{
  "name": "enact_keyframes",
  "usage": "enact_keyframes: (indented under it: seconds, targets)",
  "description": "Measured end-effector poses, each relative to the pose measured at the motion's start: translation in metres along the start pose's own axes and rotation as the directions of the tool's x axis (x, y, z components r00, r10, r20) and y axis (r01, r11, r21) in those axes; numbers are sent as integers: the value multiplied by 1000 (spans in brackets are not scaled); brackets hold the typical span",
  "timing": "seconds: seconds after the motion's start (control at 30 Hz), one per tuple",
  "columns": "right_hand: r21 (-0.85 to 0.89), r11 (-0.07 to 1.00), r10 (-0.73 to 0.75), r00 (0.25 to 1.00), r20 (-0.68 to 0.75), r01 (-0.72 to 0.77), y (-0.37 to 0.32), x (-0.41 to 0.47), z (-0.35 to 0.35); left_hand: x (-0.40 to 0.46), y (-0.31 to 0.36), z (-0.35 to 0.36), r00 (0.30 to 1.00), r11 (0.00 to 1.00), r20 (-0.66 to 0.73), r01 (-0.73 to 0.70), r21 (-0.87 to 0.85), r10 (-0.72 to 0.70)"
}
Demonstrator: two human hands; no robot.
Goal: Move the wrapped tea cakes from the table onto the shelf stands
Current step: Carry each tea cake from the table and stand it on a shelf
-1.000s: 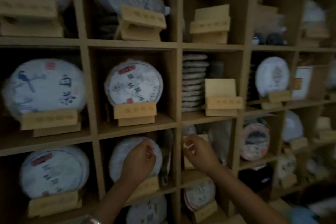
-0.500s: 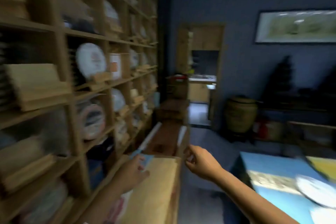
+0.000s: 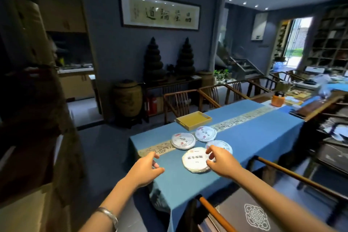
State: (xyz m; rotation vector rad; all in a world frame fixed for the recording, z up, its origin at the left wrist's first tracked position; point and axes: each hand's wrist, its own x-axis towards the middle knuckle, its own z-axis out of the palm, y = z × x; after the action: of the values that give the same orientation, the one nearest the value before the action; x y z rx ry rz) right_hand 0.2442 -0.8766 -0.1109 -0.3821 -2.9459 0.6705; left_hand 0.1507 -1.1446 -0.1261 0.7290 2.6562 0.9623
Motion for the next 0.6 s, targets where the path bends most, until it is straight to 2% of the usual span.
enact_keyframes:
  seconds: [0.27, 0.6]
  targets:
    - [21, 997, 77, 997, 21, -78, 80, 68, 12, 98, 17, 64, 992, 997, 124, 23, 70, -31]
    - [113, 981, 141, 979, 144, -158, 135, 149, 67, 184, -38, 107, 965, 976, 170, 179, 125, -199]
